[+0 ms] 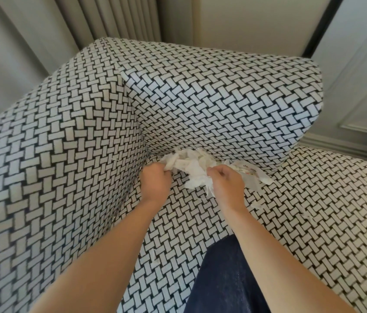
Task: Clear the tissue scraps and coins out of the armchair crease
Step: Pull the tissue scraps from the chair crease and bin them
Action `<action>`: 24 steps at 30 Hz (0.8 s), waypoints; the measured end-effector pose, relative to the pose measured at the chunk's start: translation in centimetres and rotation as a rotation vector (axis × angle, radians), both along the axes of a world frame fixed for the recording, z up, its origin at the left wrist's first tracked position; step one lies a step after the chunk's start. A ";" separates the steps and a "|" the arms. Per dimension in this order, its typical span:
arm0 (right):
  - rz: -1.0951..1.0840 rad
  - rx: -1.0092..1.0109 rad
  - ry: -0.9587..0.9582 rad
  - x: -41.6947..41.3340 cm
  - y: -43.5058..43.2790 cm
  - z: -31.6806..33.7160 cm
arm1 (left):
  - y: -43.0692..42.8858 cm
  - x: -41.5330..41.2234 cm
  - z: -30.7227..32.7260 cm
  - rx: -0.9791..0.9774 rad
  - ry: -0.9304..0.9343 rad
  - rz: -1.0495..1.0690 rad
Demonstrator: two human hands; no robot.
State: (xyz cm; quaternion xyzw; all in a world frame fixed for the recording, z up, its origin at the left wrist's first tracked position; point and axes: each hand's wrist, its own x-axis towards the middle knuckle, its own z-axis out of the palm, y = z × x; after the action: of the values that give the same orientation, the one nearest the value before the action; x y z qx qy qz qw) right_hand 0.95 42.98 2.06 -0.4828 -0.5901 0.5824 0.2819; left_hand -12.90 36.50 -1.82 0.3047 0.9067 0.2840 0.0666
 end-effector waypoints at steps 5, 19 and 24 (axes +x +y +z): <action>0.007 0.043 0.013 0.2 -0.3 0.0 | -0.4 1.8 0.8 0.060 -0.119 -0.022; 0.210 0.127 -0.045 1.5 -1.7 0.6 | -4.9 4.7 1.7 0.290 -0.408 0.163; 0.200 0.152 -0.032 2.8 -2.4 2.1 | -6.2 6.1 2.9 0.281 -0.426 0.134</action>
State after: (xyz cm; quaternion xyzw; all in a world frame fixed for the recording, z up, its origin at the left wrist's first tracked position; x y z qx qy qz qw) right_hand 3.79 40.62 4.16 -0.4078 -0.6822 0.5535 0.2487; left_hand -6.75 30.30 1.13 0.1836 0.8421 0.4685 0.1942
